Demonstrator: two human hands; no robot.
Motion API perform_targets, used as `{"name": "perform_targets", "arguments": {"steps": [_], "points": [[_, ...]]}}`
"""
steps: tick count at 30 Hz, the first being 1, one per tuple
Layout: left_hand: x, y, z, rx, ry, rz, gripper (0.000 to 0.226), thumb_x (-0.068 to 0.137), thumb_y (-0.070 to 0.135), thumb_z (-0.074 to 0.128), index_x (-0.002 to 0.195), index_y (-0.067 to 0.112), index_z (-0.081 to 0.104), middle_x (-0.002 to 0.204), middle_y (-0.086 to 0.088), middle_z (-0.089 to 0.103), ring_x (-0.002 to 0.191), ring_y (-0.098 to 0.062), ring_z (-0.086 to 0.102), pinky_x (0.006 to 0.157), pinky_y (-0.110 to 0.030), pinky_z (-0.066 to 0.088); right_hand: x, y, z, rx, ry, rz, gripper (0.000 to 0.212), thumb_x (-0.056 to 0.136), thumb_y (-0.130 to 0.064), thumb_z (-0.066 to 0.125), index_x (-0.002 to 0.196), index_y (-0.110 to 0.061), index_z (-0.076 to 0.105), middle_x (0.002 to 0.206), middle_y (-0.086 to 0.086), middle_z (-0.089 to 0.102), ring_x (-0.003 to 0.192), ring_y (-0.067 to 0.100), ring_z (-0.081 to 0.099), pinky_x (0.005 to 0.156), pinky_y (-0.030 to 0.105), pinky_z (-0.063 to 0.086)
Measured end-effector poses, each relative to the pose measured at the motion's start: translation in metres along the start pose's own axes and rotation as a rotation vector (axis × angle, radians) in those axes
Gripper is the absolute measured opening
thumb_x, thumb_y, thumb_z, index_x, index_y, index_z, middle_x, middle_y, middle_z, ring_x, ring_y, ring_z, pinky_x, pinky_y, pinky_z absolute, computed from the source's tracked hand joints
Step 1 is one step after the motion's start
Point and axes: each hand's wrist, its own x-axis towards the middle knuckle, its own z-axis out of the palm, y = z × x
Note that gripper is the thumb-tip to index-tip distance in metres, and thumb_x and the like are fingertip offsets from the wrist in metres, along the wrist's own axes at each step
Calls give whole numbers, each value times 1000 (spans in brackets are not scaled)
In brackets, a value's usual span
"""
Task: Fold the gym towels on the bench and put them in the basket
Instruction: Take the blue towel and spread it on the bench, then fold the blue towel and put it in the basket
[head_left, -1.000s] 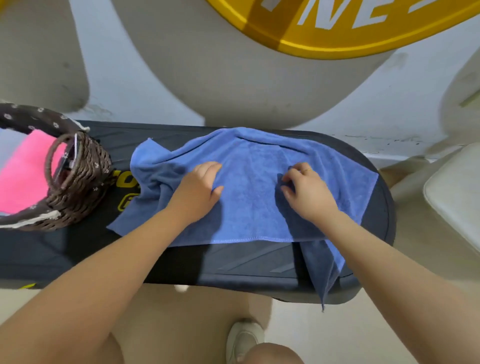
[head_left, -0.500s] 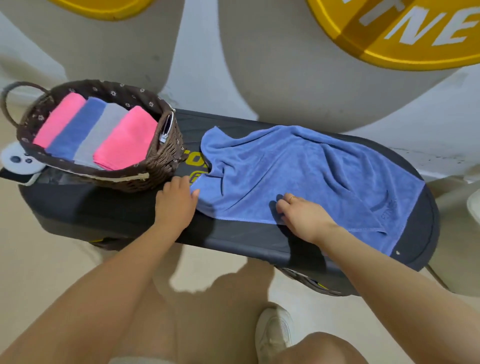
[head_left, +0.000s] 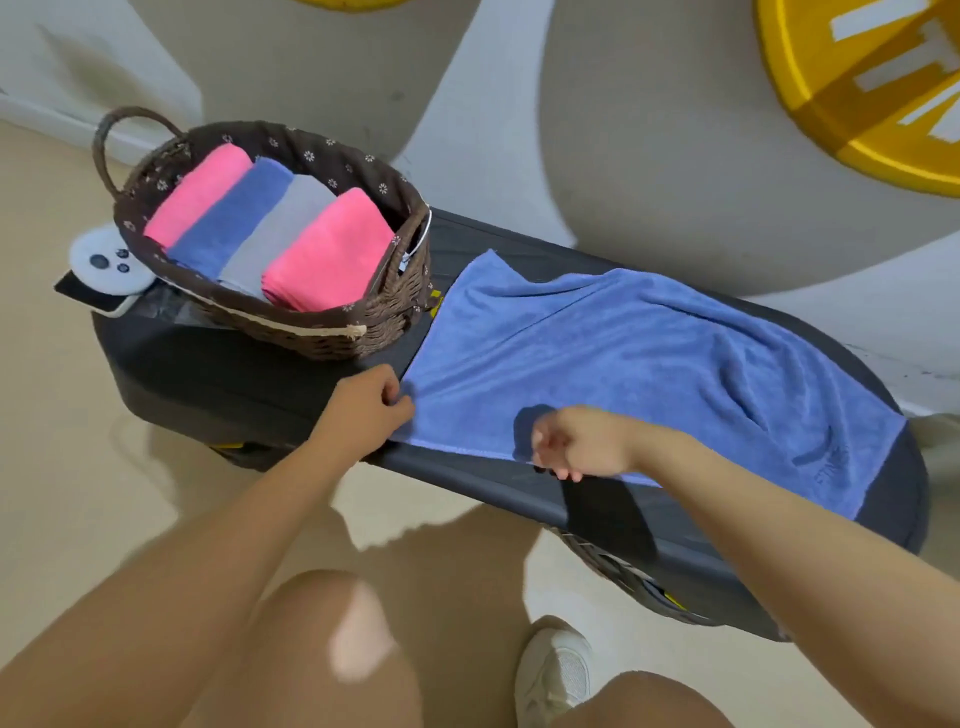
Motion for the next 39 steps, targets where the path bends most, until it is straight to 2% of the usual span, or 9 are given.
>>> {"name": "perform_targets", "arguments": {"steps": [6, 13, 17, 22, 26, 29, 34, 36, 39], "points": [[-21, -26, -19, -13, -32, 21, 19, 83, 2, 58, 89, 15, 47, 76, -11, 51, 60, -15, 41, 54, -22, 33, 75, -42, -50, 81, 829, -62, 23, 97, -15, 39, 98, -2, 58, 104, 17, 59, 97, 32, 53, 84, 38, 42], [-17, -42, -10, 132, 25, 57, 30, 88, 3, 54, 115, 13, 62, 105, -2, 44, 91, -23, 55, 79, -23, 38, 157, -53, -88, 9, 662, 219, 33, 98, -21, 42, 126, -4, 41, 134, 17, 40, 117, 38, 49, 81, 38, 39], [-12, -41, -8, 174, 44, 58, 40, 88, 1, 48, 126, 11, 53, 120, -6, 44, 82, -24, 56, 72, -27, 42, 175, -50, -97, -68, 607, 213, 16, 94, -18, 47, 84, -6, 53, 126, 22, 52, 109, 37, 55, 70, 32, 35], [-8, -45, -7, 248, 108, 131, 43, 81, -4, 52, 120, 11, 60, 116, -10, 49, 76, -31, 57, 64, -41, 50, 170, -55, -104, 125, 854, 152, 29, 95, -10, 35, 119, -6, 49, 126, 20, 49, 113, 36, 50, 79, 34, 36], [-9, -38, -5, 369, 212, 206, 41, 65, -9, 71, 105, 1, 67, 94, -21, 54, 56, -33, 54, 49, -32, 45, 152, -51, -68, 117, 733, -6, 55, 97, -10, 36, 148, -17, 20, 156, 13, 16, 143, 26, 21, 116, 41, 19], [-10, -18, 3, 440, 211, 432, 33, 56, -12, 74, 86, 2, 68, 76, -17, 57, 43, -27, 50, 42, -26, 36, 124, -28, -49, 56, 742, 56, 55, 95, -8, 35, 148, -16, 21, 156, 7, 19, 144, 22, 18, 118, 43, 11], [-1, 31, 39, 353, -42, 677, 22, 73, 6, 48, 82, 13, 67, 76, -5, 61, 47, -25, 58, 32, -24, 39, 55, 27, -27, 48, 772, 164, 36, 89, -1, 40, 123, -1, 53, 132, 15, 47, 122, 34, 45, 102, 39, 35], [-2, 56, 56, 333, -119, 718, 21, 72, 8, 52, 85, 13, 67, 79, -5, 61, 52, -26, 61, 40, -28, 45, 20, 46, -18, 80, 830, 275, 38, 88, -1, 37, 123, -3, 53, 134, 14, 46, 121, 36, 45, 102, 42, 36], [-15, 98, 83, 333, -270, 706, 27, 90, 18, 47, 114, 17, 59, 108, -4, 58, 97, -26, 59, 90, -37, 40, -29, 75, -8, 124, 851, 433, 42, 90, -1, 35, 129, -7, 49, 140, 12, 41, 126, 34, 42, 104, 42, 35]]}}
